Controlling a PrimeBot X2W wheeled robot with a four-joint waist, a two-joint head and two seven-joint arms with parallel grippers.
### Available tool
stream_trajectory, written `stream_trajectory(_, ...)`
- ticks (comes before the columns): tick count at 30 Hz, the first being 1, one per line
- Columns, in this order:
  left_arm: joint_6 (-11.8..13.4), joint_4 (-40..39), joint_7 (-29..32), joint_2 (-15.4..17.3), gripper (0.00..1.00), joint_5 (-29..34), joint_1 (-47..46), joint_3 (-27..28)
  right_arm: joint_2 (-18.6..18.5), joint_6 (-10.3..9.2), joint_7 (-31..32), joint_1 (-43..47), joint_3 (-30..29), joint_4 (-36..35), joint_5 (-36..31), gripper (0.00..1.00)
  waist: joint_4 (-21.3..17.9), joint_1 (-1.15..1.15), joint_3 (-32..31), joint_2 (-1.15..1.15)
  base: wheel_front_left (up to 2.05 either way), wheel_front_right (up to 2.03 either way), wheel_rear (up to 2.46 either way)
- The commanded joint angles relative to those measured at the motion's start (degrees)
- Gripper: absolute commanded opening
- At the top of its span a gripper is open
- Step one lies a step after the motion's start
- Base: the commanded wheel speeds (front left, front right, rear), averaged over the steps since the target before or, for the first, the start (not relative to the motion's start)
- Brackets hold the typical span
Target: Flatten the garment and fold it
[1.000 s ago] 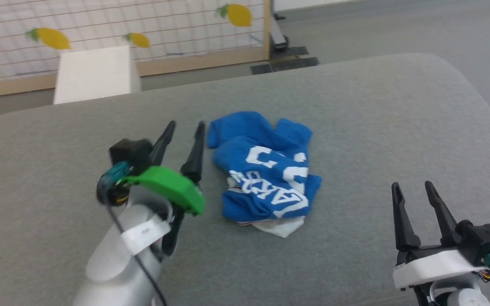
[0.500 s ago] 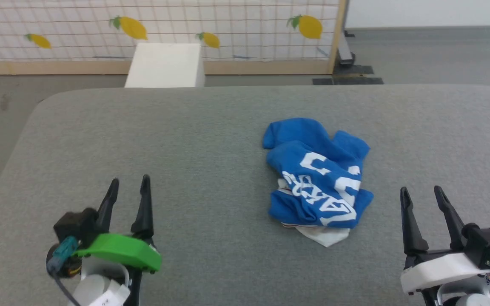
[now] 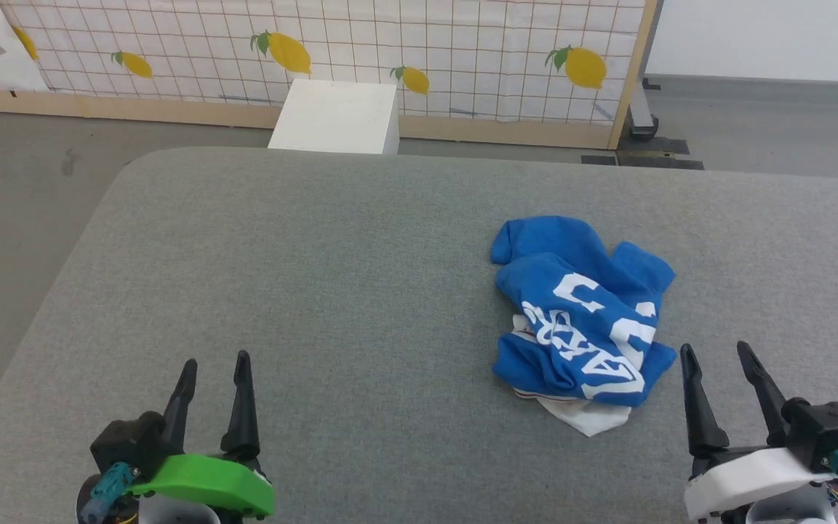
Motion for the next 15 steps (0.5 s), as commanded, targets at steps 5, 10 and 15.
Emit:
stream_trajectory(5,-0.9,-0.4,-0.2,-1.0,1.00,1.1,0.9,1.0,0.0,-0.09,0.1,0.7,0.1,0.4,-0.5,1.00,-0.6,0.00,0.0,0.00,0.00,0.00,0.00)
stream_trajectory(10,-1.4,-0.3,-0.2,-1.6,1.00,1.6,1.1,1.6,0.0,-0.09,-0.1,0.8,0.0,0.4,-0.3,1.00,-1.1,0.00,-0.1,0.00,0.00,0.00,0.00)
stream_trajectory(15,-1.8,0.0,-0.2,-2.0,1.00,1.9,1.2,2.0,0.0,-0.09,-0.2,1.0,0.0,0.3,0.0,1.00,-1.2,0.00,-0.3,0.00,0.00,0.00,0.00)
